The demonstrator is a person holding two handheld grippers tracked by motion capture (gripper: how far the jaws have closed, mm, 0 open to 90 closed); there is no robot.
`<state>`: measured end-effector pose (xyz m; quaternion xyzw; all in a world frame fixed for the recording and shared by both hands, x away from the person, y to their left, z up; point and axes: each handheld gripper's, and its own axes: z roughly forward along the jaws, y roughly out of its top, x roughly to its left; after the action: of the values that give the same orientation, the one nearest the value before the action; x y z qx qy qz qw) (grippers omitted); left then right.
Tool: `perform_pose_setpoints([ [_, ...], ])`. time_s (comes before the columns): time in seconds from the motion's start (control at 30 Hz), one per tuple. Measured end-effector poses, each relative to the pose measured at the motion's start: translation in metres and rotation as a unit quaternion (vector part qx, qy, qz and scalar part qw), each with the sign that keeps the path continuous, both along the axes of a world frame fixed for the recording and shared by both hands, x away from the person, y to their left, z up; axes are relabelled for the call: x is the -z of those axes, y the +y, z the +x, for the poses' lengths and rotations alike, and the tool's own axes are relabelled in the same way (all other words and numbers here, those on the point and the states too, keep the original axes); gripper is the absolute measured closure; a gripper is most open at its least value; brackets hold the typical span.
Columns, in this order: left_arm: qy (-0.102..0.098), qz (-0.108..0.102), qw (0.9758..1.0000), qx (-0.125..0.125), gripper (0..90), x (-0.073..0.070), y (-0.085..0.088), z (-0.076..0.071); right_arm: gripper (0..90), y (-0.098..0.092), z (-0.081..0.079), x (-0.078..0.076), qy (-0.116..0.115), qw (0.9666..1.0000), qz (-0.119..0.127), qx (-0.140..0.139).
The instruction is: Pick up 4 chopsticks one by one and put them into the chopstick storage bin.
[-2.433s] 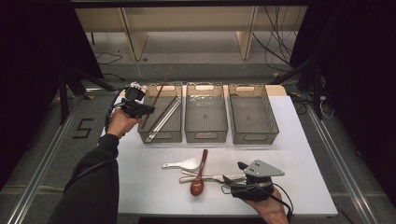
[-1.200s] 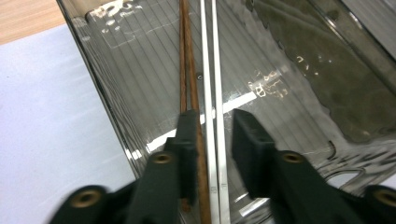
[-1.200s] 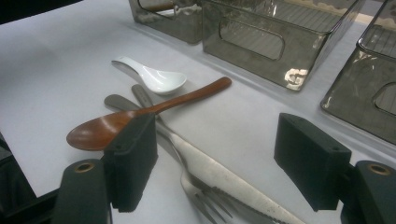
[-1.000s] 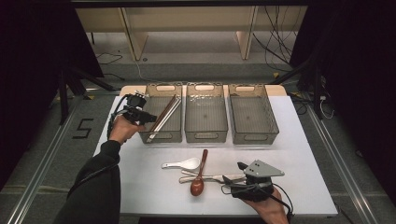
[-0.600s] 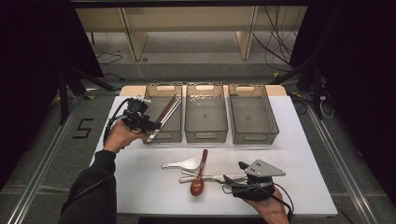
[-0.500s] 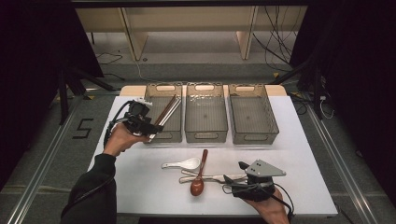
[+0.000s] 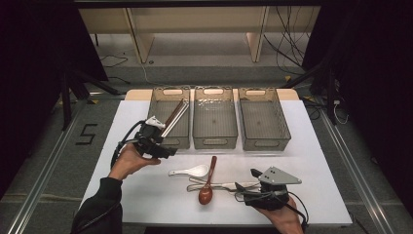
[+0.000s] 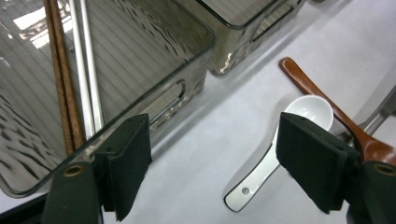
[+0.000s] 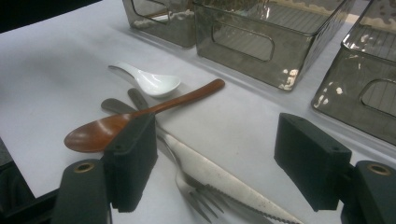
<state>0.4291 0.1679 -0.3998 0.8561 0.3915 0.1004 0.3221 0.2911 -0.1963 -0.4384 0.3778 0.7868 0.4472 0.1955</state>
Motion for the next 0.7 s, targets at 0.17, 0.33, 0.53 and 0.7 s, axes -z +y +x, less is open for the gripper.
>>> perform_pose_setpoints([
  [0.17,-0.001,0.009,0.9999,0.012,24.7,0.003,-0.005,-0.006,30.6,0.0,0.0,0.0,-0.001,1.0,0.001,0.0],
  [0.33,0.003,0.024,0.9992,0.031,24.0,0.008,-0.013,-0.012,30.6,-0.001,0.0,0.0,0.0,1.0,0.001,0.0],
  [0.53,0.012,0.031,0.9983,0.049,22.8,0.016,-0.019,-0.016,30.6,-0.001,0.0,0.0,0.001,1.0,0.001,0.0],
  [0.7,0.021,0.035,0.9974,0.059,21.4,0.025,-0.025,-0.019,30.6,0.0,0.0,0.001,0.0,1.0,-0.001,0.0],
])
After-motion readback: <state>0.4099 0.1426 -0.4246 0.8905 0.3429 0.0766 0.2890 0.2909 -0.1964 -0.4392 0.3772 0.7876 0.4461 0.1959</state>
